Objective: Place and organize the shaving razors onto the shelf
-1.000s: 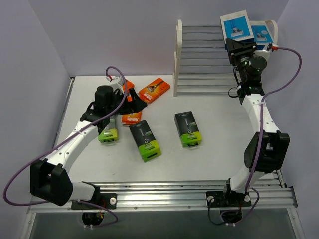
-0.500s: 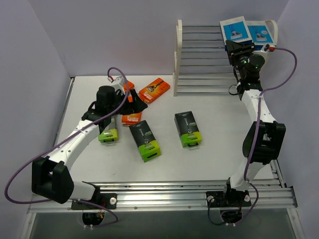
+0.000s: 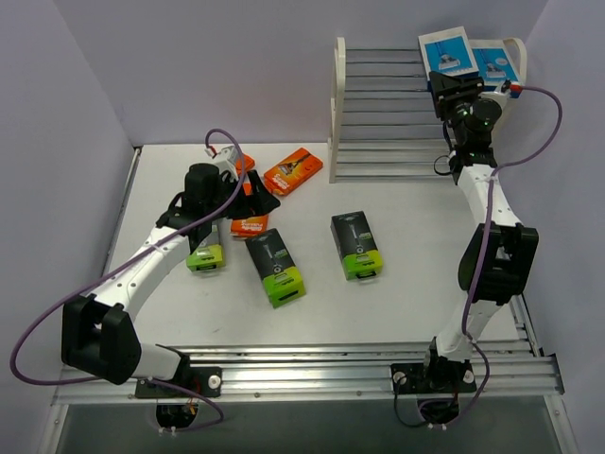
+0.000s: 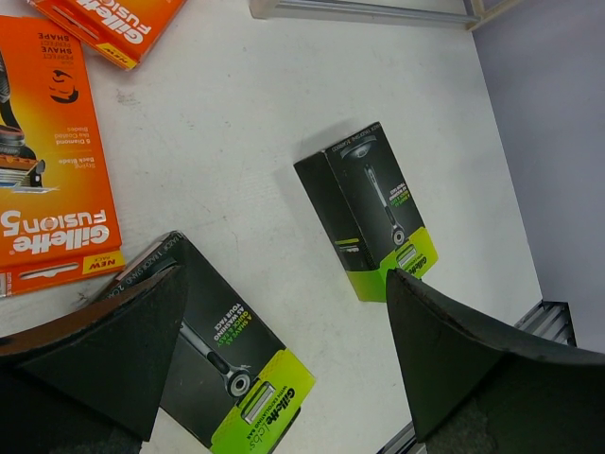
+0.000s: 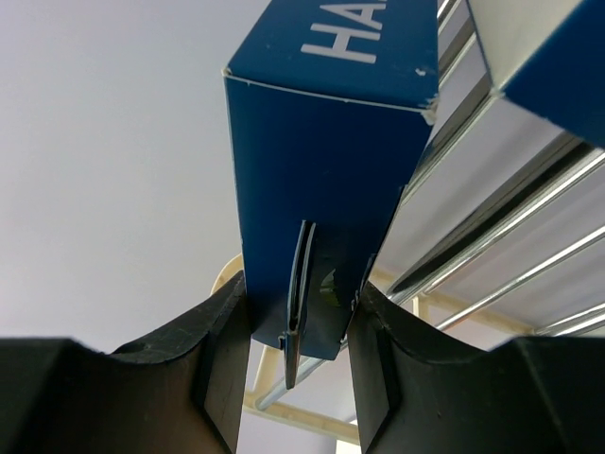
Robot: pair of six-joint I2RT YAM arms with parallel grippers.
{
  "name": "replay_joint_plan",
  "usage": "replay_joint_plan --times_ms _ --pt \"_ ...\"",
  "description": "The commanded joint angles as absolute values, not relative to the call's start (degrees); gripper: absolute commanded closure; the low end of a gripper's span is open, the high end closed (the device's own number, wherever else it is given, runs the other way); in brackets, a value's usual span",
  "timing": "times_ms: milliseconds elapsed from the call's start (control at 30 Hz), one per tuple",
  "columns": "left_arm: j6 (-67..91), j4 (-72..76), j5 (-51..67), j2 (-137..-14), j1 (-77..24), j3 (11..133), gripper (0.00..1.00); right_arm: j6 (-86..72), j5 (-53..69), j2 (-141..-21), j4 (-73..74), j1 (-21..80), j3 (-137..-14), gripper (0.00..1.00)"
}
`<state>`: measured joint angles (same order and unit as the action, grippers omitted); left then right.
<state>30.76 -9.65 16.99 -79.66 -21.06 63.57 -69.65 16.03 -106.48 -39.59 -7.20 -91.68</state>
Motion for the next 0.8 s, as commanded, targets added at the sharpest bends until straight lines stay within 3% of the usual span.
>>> replay_joint_plan --times_ms 0,333,433,533,667,767 --pt "29.9 -8.9 17.8 -80.1 -21.4 65.0 0.06 -70.0 16.8 -106.3 -45.3 -7.6 -96.1 1.00" --pt "30.1 -9.1 18.2 -80.3 -21.4 65.0 0.06 -70.0 16.0 -107.8 -44.6 -7.8 -97.9 0.99" --pt "30.1 -9.1 18.3 -80.5 -21.4 65.1 0.06 -70.2 16.2 -108.1 -44.6 -8.1 -98.1 0.90" --pt "30.1 -9.0 18.3 -80.6 -21.4 65.1 0.06 -70.3 16.2 -108.4 -44.4 -8.3 -98.2 0.68" --pt "30.2 -9.1 18.7 -80.9 -21.4 65.2 0.06 -70.4 16.3 -108.5 -43.9 -8.5 -98.4 0.53" --pt "30.3 -9.1 18.7 -80.9 -21.4 65.2 0.06 -70.5 16.6 -108.8 -43.2 -8.7 -99.1 0.50"
